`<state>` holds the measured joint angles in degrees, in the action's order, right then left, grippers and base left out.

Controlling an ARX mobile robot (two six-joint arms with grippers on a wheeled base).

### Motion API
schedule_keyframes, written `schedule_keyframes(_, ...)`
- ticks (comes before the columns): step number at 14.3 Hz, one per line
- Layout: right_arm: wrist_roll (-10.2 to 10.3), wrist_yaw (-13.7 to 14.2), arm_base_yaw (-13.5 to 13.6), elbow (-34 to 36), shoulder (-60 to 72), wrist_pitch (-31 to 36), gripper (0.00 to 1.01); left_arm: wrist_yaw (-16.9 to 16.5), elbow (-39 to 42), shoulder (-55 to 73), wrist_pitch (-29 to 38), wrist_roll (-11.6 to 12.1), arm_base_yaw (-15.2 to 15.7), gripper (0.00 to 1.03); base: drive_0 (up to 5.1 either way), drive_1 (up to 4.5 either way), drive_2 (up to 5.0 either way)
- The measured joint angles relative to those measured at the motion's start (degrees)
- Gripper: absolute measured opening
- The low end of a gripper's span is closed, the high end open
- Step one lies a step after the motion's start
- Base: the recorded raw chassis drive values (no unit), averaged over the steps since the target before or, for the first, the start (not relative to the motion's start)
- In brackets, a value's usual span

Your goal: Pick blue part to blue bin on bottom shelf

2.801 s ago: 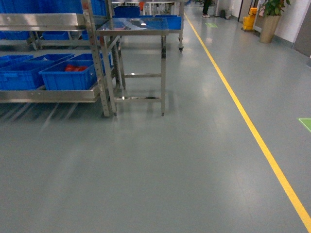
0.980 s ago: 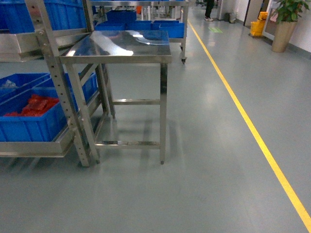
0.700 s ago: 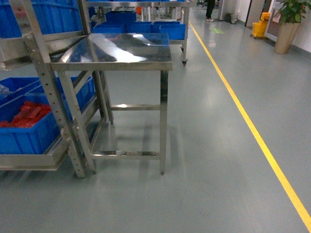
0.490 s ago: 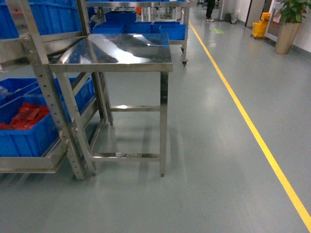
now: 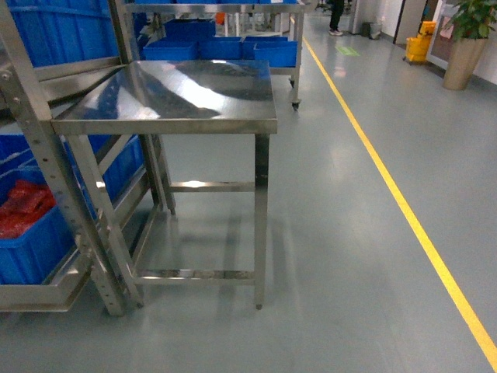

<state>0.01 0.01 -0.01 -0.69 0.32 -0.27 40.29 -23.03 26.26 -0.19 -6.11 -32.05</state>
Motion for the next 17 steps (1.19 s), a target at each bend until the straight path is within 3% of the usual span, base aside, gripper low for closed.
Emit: schedule_keyframes(17,0.0,0.0,0.0,0.0,0.0,-0.1,0.98,0.0,0.0,0.3,0.1,0.0,-0.1,0.43,0.0,4.31,-4.3)
